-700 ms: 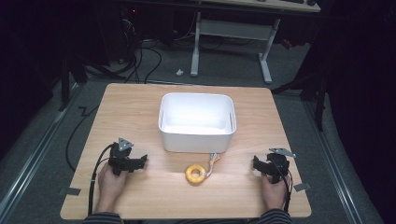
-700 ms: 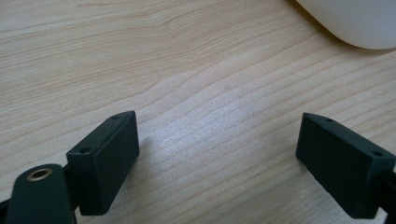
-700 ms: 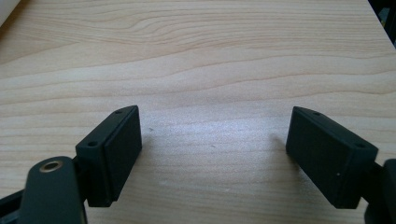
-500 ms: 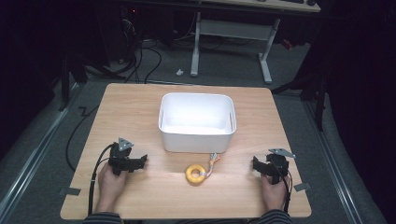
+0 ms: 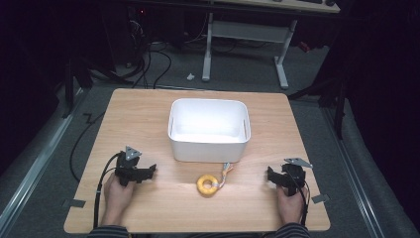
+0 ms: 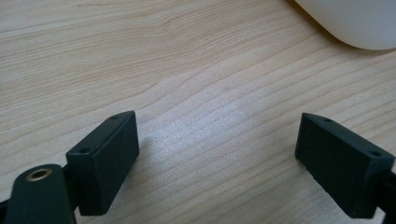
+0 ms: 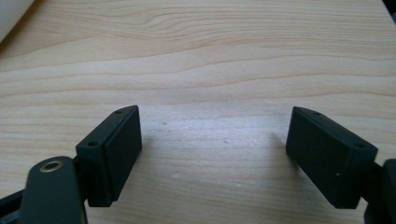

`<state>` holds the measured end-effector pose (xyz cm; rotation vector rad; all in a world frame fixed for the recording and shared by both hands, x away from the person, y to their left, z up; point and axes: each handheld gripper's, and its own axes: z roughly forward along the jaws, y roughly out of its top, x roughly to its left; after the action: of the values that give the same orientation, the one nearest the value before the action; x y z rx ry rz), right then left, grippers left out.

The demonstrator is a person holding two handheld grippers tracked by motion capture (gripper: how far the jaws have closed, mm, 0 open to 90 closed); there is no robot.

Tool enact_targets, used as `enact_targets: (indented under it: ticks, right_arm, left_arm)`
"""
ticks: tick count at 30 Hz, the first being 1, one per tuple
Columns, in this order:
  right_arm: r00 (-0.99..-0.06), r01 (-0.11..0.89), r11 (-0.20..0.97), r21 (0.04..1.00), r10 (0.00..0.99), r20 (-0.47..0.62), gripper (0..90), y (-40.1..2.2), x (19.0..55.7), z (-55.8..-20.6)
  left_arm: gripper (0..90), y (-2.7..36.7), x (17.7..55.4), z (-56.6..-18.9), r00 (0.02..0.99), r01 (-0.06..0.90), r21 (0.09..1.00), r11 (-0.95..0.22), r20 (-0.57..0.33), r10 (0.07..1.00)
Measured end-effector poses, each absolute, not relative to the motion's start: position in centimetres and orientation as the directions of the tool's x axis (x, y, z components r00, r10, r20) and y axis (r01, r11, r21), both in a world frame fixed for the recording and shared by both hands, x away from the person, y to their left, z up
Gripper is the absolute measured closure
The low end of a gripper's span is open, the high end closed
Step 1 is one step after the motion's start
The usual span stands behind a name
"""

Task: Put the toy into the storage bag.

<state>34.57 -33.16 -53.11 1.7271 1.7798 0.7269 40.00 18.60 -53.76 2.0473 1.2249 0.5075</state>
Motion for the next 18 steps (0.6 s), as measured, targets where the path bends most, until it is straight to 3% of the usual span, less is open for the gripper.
enact_targets:
  ticks: [18]
  right_arm:
    - [-0.051,0.701,0.049,0.711,0.999,-0.019,17.2,-33.06,34.58,-53.14]
  left_arm:
    - [13.7,18.6,40.0,-53.76,0.479,0.609,0.727,-0.318,-0.017,0.878]
